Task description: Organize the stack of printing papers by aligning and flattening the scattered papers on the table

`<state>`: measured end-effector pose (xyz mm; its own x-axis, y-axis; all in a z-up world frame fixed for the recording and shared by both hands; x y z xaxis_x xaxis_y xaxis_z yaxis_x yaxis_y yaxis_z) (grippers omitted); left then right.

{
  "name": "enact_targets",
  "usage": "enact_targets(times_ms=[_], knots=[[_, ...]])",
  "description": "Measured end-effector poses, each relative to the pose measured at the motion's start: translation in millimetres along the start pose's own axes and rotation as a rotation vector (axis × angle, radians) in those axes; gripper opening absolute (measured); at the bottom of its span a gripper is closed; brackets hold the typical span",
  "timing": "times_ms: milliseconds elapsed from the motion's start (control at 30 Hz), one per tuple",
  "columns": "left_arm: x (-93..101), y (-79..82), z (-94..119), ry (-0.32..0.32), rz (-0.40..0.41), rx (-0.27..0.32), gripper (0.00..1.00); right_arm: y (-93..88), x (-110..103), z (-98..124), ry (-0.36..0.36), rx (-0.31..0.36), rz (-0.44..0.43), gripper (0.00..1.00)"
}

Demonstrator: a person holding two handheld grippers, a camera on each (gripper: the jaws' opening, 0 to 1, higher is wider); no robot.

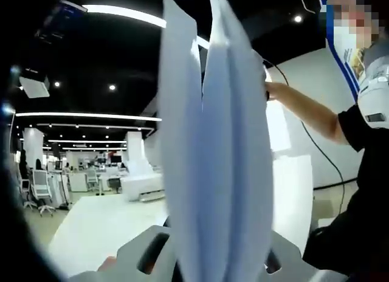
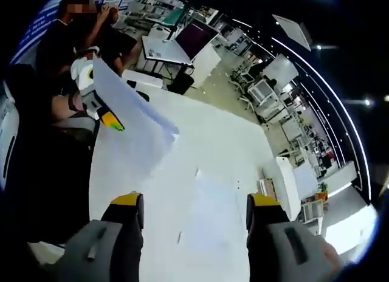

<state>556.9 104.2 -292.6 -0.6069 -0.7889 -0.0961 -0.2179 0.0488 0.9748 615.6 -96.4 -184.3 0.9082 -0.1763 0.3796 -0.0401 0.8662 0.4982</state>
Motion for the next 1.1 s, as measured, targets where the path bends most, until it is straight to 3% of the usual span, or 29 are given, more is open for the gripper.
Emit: enact_targets(times_ms=[467, 767, 1100], knots=[[1.5, -0.1, 0, -0.007, 0.003, 0.0, 0.06, -68.2, 12, 1, -0.034, -0.001, -0.142, 0.67], [1.6, 0.0, 0, -0.008, 0.0, -0.001, 0.06, -98.0, 14, -2, -0.036, 0.036, -0.217, 0.68], [0.8, 0.5, 0, -0.007, 0.003, -0.001, 0.06, -120.1, 4, -3, -0.038, 0.097, -0.277, 0.68]])
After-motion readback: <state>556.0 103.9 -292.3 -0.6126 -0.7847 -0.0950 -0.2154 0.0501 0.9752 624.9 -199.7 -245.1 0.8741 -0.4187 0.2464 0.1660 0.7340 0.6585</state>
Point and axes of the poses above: the point that each gripper's makers call its tool centre point, and the gripper's own axes: z roughly backward along the fingers, x roughly to its right, y roughly out of its top, the point moved 4 cm from there along z, roughly backward along the fingers, and after that the axes turned 10 degrees about y, right-handed, at the moved point
